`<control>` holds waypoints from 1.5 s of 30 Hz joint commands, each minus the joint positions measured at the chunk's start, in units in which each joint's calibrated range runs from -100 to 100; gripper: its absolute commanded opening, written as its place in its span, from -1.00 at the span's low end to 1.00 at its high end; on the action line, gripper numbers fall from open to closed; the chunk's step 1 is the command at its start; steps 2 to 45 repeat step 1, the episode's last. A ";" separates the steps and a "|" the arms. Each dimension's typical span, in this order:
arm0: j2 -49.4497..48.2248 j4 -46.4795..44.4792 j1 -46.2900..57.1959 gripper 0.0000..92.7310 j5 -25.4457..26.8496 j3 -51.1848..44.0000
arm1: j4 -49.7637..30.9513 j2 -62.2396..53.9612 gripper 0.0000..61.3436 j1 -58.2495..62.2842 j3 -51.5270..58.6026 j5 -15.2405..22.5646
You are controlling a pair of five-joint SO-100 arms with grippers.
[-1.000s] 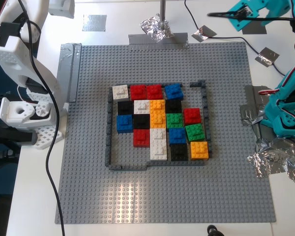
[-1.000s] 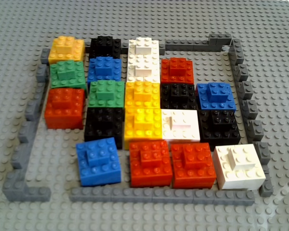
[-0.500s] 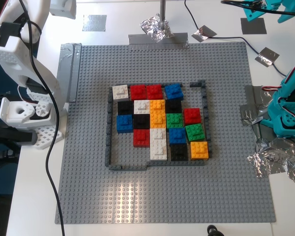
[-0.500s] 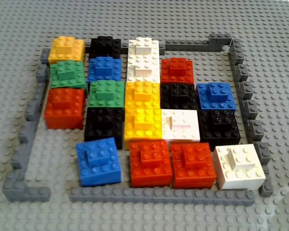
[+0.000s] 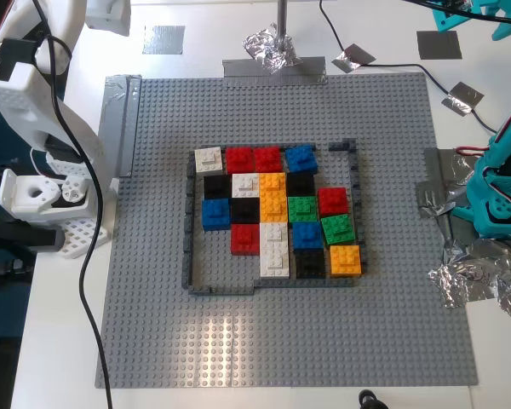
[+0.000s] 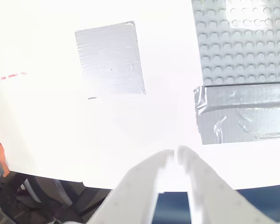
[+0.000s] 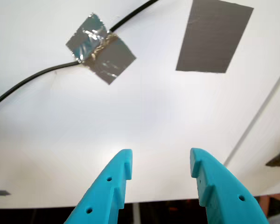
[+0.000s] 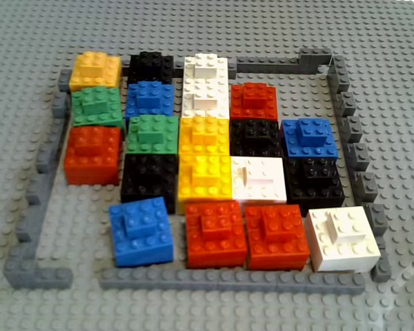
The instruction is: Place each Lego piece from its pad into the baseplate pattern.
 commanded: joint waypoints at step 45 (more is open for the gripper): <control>-2.39 0.18 0.82 -0.68 -0.21 -1.00 | 0.11 -2.19 -0.99 0.48 -2.69 0.15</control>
